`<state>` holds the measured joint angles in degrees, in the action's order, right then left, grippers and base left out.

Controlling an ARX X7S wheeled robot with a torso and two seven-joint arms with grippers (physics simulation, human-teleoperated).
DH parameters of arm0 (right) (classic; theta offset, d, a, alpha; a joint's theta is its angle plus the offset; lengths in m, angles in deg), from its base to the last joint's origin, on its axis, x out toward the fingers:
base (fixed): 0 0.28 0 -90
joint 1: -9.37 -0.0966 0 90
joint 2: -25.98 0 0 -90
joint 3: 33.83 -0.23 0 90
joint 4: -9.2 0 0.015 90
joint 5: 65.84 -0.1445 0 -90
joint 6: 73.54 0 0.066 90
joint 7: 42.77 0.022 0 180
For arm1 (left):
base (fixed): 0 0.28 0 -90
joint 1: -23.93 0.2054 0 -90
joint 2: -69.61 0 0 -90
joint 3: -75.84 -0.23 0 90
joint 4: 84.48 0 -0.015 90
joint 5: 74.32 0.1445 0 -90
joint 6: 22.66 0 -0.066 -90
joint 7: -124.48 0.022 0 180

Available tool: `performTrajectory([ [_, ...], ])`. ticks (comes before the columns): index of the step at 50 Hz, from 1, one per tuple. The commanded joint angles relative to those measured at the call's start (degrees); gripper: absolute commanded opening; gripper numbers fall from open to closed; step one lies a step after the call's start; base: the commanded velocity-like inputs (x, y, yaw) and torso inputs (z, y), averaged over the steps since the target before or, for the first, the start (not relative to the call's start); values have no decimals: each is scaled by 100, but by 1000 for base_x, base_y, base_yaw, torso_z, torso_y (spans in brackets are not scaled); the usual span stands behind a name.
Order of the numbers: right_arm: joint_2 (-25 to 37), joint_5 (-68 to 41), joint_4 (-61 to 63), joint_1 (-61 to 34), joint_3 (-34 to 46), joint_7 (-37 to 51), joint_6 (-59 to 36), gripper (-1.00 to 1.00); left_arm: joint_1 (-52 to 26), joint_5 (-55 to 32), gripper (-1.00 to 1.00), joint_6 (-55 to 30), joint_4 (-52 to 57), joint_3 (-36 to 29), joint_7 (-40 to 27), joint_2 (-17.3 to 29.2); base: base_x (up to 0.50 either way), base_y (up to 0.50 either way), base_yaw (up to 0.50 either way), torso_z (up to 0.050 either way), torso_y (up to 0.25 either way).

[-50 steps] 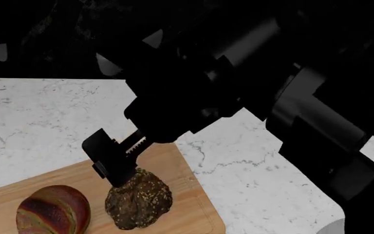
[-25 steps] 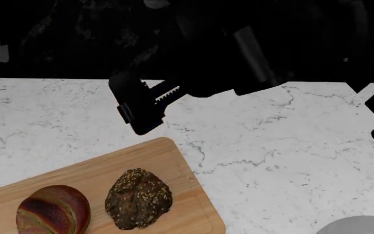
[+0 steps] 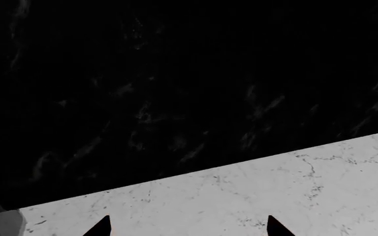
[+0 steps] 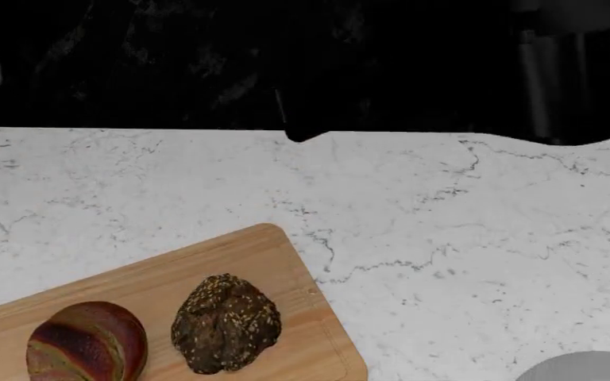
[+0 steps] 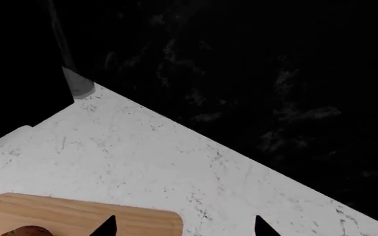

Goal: Place all breads on the cutting board.

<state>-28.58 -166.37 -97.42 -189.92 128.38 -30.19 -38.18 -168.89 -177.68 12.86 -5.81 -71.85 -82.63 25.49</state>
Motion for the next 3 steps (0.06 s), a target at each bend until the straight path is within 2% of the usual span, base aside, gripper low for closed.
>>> performTrajectory([
  [1, 731, -201, 762, 252, -339, 754, 478, 100, 95, 34, 100, 192, 177, 93, -117, 122, 0, 0, 0, 0, 0],
  [3, 917, -269, 1006, 313, -410, 1068, 594, 100, 178, 30, 100, 252, 263, 115, -133, 203, 0, 0, 0, 0, 0],
])
